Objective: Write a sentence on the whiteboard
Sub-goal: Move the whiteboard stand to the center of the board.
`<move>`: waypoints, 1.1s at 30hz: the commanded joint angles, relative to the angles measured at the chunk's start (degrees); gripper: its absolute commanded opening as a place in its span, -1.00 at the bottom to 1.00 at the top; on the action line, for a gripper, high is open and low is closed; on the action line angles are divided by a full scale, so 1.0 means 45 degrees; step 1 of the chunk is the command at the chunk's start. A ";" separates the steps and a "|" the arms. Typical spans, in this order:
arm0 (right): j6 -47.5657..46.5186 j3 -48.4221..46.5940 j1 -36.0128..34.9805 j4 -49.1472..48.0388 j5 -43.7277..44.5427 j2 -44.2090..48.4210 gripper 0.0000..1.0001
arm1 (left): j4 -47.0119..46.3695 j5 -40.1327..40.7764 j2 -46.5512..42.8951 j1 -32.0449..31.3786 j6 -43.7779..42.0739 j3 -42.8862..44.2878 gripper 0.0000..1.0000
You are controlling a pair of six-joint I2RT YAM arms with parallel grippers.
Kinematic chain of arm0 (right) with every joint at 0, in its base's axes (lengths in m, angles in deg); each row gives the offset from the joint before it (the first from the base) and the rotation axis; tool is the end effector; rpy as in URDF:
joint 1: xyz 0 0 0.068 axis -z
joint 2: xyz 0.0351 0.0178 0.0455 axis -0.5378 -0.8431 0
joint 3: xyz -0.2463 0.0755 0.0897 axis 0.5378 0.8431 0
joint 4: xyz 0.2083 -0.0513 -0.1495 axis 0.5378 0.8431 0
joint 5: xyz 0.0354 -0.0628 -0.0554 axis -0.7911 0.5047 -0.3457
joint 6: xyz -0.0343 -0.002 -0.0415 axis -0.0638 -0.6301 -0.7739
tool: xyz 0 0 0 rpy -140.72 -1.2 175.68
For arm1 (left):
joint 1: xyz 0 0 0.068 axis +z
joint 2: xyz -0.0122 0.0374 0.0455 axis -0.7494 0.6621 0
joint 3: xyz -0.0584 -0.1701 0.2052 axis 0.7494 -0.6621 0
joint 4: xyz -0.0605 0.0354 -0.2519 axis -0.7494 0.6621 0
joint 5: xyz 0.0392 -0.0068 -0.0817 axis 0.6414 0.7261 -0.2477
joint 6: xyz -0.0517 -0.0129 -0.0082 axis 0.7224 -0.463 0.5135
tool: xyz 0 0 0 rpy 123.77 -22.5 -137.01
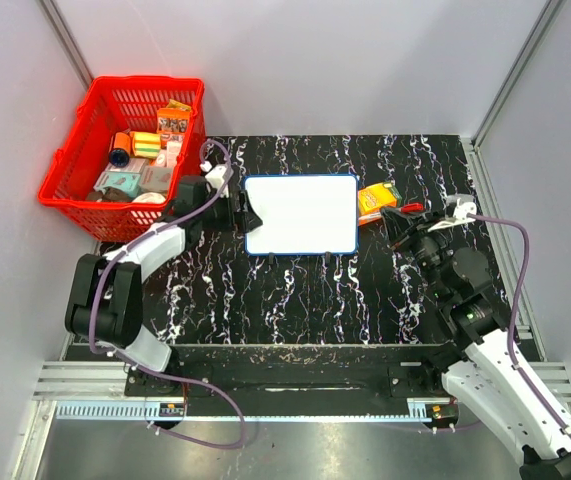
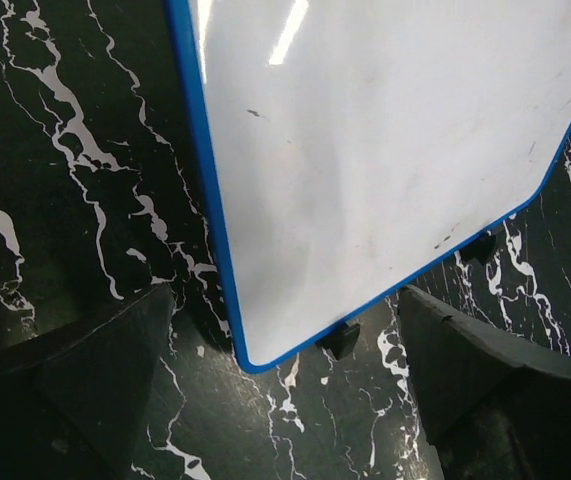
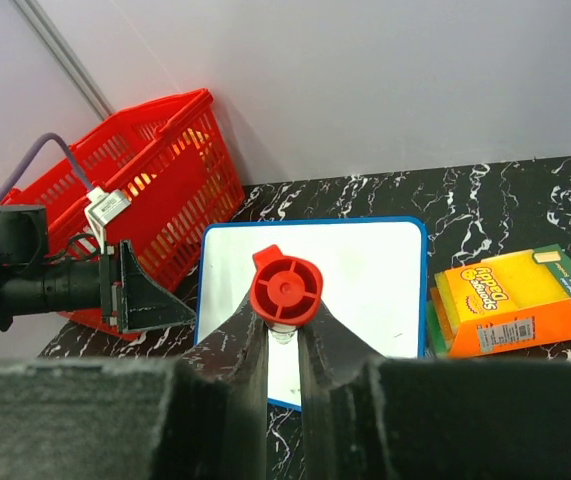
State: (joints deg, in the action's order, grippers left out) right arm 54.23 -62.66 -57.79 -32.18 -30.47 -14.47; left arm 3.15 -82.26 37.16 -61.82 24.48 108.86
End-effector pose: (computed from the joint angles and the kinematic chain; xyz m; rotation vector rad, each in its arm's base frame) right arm 0.1427 0.0645 0.3344 -0.0150 1.4124 0.5985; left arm 0.3205 -0.0907 0.2232 0.2149 2.2182 -0.7370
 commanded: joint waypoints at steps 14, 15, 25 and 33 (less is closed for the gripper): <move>0.0504 -0.0124 -0.0071 0.0065 -0.0588 -0.0107 -1.00 | -0.2707 -0.5716 0.3630 0.0783 -0.1542 0.1573 0.84; 0.0484 -0.0143 -0.0071 0.0085 -0.0589 -0.0106 -1.00 | -0.2610 -0.5855 0.3941 0.0802 -0.1639 0.1709 0.78; 0.0543 -0.0143 -0.0071 0.0437 -0.0628 0.0226 -1.00 | -0.3058 -0.7360 0.4686 0.0861 -0.1250 0.1750 -0.31; 0.0640 0.0013 -0.0071 0.0320 -0.0842 0.0168 -1.00 | -0.3974 -0.7107 0.3966 0.0861 -0.0490 0.0016 -0.96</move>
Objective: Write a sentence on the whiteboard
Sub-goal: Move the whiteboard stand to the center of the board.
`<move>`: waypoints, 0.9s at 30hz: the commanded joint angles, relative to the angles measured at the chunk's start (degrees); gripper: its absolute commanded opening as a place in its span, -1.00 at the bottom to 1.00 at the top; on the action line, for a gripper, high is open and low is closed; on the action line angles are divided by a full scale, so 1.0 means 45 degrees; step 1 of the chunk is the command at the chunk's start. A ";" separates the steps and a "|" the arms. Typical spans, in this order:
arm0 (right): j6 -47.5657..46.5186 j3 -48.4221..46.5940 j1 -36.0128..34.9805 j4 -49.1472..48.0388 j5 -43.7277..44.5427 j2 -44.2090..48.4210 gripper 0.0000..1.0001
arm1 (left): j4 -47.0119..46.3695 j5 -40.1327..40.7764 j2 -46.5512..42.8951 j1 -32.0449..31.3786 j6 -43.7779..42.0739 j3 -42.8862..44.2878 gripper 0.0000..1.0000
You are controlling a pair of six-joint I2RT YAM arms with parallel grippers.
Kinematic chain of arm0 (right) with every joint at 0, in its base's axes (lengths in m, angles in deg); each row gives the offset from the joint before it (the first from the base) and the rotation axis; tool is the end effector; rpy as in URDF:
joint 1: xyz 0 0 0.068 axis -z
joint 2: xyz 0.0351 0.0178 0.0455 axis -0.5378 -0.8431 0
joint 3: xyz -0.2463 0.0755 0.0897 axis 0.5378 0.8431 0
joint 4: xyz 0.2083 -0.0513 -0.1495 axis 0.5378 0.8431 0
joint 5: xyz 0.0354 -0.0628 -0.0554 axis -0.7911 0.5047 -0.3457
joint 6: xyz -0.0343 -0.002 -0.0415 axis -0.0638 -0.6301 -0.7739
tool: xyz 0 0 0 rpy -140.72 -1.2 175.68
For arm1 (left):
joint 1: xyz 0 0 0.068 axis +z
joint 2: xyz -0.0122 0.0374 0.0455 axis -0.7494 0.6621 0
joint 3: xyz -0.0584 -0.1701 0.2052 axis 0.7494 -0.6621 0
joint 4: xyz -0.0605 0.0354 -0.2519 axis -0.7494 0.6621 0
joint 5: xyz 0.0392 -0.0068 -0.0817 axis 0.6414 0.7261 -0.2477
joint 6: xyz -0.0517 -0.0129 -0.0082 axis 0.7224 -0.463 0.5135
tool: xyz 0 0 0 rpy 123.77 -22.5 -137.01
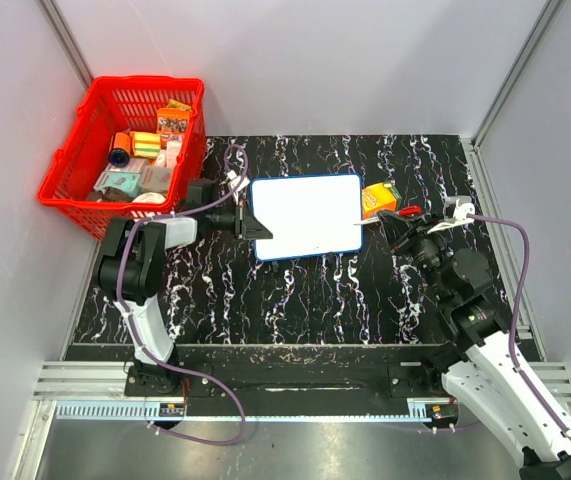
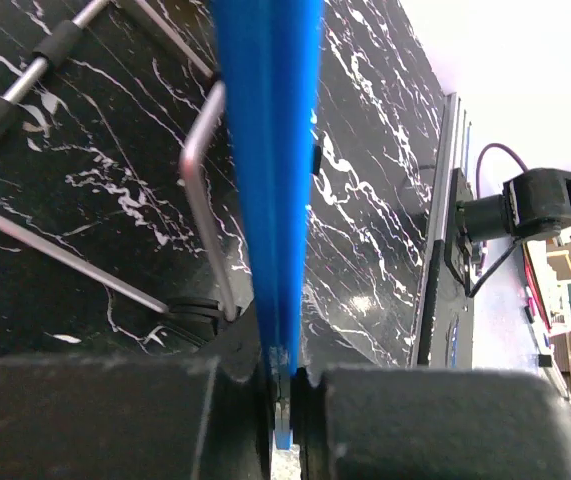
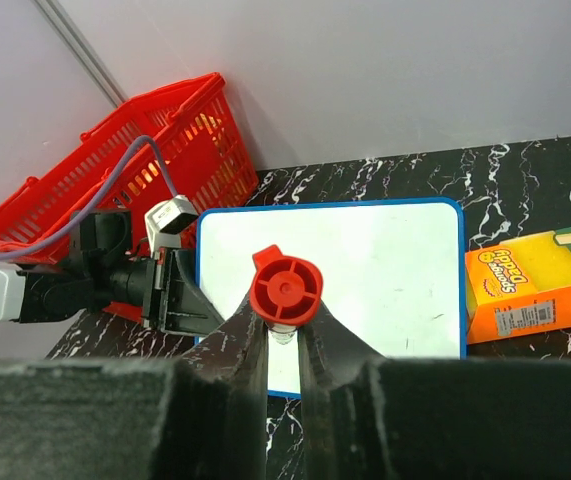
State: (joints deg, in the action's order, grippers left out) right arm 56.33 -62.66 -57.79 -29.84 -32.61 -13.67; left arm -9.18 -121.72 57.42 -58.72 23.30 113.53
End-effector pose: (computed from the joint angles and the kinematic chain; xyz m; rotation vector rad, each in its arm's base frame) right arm 0.1401 0.0647 0.3319 -0.0221 1.4444 0.6486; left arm 0.3631 -0.0977 0.1557 0.5530 2.0949 -1.4677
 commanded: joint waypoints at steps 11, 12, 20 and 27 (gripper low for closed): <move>0.0155 0.0091 -0.0071 -0.0278 -0.0816 -0.0169 -1.00 | -0.2081 0.2306 -0.1279 -0.0218 0.0420 -0.2923 -1.00; 0.0174 0.0091 -0.0071 -0.0297 -0.0816 -0.0169 -1.00 | -0.1806 0.2383 -0.1378 -0.0316 0.0109 -0.2923 -1.00; 0.0194 0.0052 -0.0071 -0.0317 -0.0816 -0.0247 -1.00 | -0.1042 0.1993 -0.2626 -0.0981 0.0008 -0.3469 -1.00; 0.0154 -0.0026 -0.0071 -0.0200 -0.0758 -0.0150 -1.00 | -0.1372 0.1740 -0.2921 -0.1976 0.0593 -0.3839 -1.00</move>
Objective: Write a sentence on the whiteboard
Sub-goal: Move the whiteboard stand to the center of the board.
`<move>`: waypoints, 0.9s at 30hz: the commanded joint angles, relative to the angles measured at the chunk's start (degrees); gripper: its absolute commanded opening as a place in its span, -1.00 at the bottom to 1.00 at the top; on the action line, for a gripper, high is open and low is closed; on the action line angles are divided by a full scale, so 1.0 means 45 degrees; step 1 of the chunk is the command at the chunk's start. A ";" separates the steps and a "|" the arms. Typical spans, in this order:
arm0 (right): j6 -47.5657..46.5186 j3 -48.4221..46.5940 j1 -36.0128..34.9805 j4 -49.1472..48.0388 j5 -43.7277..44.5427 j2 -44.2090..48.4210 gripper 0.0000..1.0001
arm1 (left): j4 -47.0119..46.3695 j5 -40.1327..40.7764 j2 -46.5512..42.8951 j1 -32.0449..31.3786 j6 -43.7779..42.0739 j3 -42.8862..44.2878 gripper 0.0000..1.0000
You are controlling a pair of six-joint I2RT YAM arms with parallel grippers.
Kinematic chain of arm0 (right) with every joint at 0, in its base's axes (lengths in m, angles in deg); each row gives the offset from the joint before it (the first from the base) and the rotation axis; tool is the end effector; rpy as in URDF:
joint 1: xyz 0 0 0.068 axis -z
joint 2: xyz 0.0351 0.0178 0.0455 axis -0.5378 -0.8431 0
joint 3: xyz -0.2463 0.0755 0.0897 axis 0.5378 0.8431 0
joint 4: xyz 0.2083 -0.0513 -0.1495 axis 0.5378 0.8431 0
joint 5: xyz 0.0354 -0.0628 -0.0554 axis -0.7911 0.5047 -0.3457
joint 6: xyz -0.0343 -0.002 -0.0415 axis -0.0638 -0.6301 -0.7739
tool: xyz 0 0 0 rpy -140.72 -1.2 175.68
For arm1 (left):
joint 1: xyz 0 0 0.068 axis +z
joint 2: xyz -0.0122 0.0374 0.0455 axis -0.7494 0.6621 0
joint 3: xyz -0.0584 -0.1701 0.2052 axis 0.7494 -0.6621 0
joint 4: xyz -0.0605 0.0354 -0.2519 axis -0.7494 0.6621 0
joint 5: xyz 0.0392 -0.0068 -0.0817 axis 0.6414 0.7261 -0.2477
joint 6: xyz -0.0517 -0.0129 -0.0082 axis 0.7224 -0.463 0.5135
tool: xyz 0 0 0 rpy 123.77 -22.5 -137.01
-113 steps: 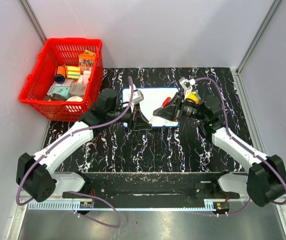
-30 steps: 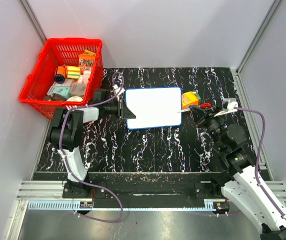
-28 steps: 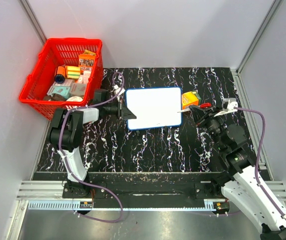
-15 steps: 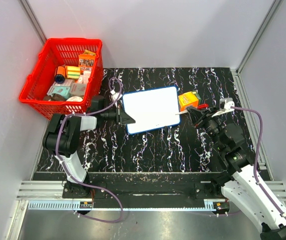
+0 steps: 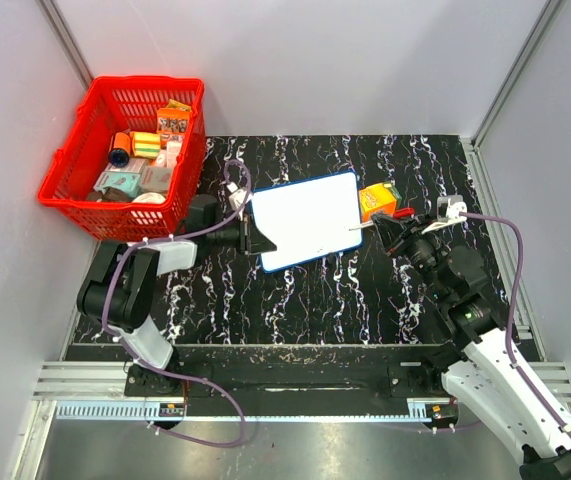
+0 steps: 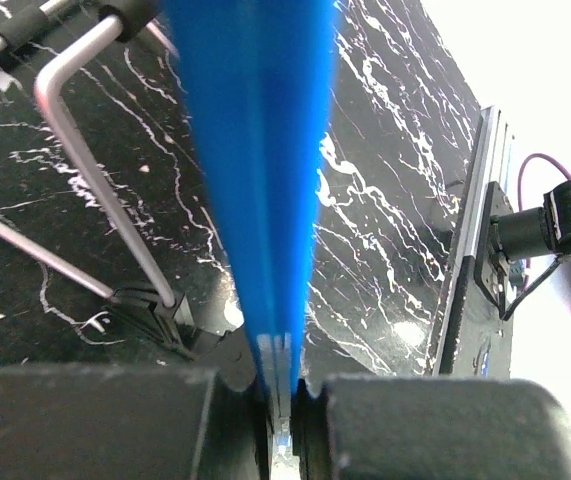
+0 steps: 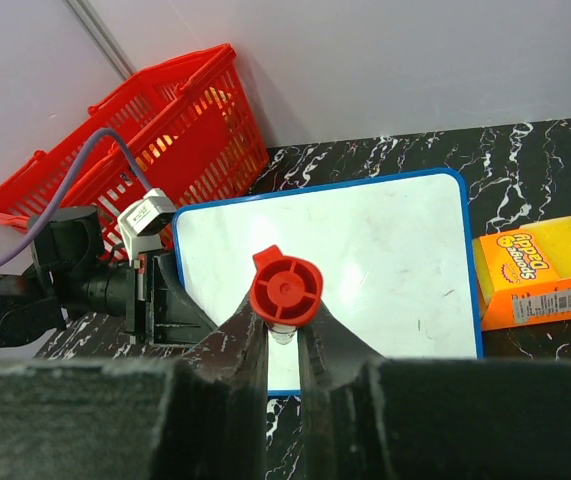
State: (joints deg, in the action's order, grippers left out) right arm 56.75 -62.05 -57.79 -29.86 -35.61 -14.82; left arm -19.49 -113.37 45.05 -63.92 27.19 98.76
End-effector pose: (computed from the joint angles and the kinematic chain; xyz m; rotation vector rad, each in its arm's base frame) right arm 0.1438 0.0686 0.3254 -0.0621 1.4785 0.6849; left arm 0.3041 -0.1141 0.1673 0.5675 2.0550 -1.3553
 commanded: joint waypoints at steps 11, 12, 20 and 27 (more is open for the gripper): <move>0.0062 -0.0162 -0.0071 -0.0137 -0.0053 0.0362 -1.00 | -0.1171 -0.0468 -0.0719 -0.1737 0.1390 -0.1222 -1.00; 0.0082 -0.0162 -0.0071 -0.0137 -0.0053 0.0362 -1.00 | -0.1152 -0.0410 -0.0700 -0.1817 0.1390 -0.1163 -1.00; -0.0035 -0.0201 -0.0071 0.0078 0.0006 0.0420 -1.00 | -0.2127 -0.0585 -0.0212 -0.2072 0.1761 -0.0772 -1.00; -0.0055 -0.0221 -0.0071 0.0137 0.0006 0.0421 -1.00 | -0.1019 -0.0819 -0.0523 -0.0959 0.0378 -0.0149 -1.00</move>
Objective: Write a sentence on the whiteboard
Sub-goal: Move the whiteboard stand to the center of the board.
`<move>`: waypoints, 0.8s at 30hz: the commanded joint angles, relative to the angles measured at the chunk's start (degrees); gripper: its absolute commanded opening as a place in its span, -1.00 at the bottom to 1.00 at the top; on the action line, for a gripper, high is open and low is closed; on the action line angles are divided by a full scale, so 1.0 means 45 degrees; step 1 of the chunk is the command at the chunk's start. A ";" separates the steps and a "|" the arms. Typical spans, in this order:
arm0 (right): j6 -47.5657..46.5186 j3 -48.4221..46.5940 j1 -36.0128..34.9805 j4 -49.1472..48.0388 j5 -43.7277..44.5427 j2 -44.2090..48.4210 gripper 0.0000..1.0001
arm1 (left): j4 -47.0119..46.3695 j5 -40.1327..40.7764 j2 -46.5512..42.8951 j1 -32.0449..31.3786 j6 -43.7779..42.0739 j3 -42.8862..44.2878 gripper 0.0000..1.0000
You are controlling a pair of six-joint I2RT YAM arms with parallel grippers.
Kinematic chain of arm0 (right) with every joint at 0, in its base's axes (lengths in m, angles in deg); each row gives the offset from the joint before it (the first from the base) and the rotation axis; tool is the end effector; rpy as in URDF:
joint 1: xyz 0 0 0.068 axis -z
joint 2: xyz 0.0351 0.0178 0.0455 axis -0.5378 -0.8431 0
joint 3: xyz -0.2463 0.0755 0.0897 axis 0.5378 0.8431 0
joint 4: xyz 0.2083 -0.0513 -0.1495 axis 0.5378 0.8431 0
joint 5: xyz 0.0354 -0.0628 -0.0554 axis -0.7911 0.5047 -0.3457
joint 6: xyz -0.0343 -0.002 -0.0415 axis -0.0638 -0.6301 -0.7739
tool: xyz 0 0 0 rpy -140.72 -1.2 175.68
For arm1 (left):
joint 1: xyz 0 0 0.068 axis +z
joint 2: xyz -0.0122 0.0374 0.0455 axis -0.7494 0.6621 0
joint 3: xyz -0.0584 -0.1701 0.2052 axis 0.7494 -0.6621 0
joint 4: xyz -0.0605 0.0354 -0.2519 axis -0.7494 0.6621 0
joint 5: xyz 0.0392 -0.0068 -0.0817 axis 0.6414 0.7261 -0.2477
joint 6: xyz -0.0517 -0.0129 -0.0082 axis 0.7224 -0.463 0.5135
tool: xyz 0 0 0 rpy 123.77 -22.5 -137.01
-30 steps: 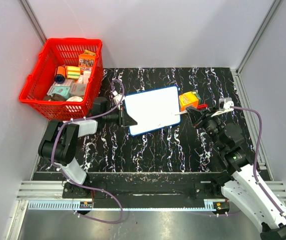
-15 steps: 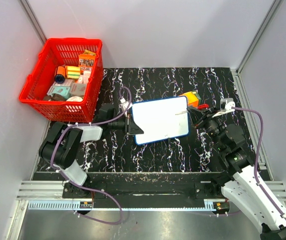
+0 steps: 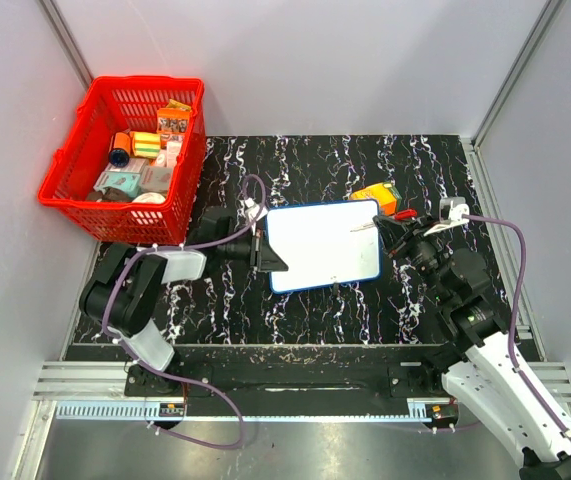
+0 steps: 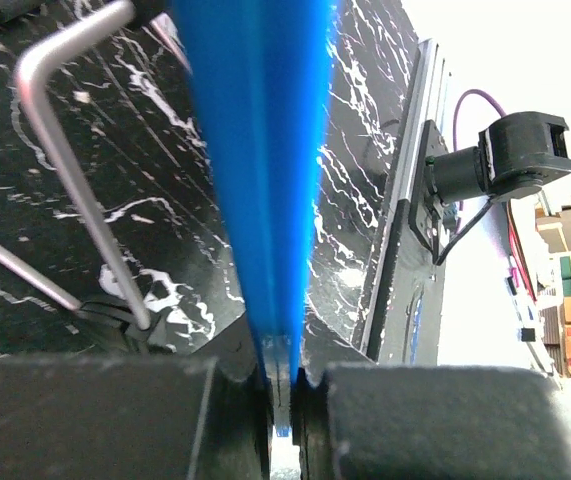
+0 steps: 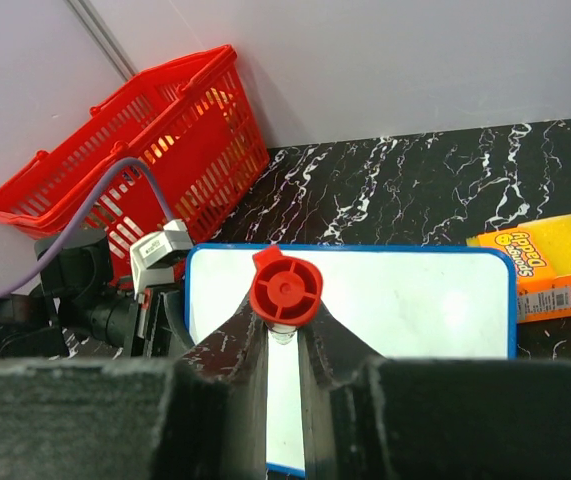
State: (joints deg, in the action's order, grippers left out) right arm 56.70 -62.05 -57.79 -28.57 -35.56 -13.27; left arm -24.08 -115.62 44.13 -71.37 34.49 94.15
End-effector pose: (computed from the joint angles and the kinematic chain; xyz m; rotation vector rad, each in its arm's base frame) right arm 0.1389 0.0662 0.3266 -0.0619 1.4737 0.6845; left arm 0.2725 -0.1474 0.1573 0.6246 2.1002 -1.5362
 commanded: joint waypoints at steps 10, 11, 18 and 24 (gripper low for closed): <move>0.0033 -0.0278 -0.0071 -0.0326 -0.0238 -0.0354 -1.00 | 0.5338 -0.0104 -0.0614 0.1869 -0.5427 0.2656 -1.00; 0.0014 -0.0298 -0.0071 -0.0287 -0.0277 -0.0412 -1.00 | 0.5415 -0.0143 -0.0594 0.2179 -0.5872 0.2597 -1.00; -0.0143 -0.0435 -0.0071 -0.0208 -0.0277 -0.0549 -1.00 | 0.5807 0.0132 -0.0106 0.2632 -0.6072 0.2442 -1.00; -0.0007 -0.0435 -0.0071 -0.0423 -0.0414 -0.0822 -1.00 | 0.4870 0.0285 -0.0456 0.2573 -0.5604 0.1660 -1.00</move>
State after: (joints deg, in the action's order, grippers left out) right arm 56.68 -62.07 -57.79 -28.25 -35.74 -16.27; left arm -0.13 -119.77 43.21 -60.29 12.35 103.76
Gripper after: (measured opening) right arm 0.198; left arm 0.078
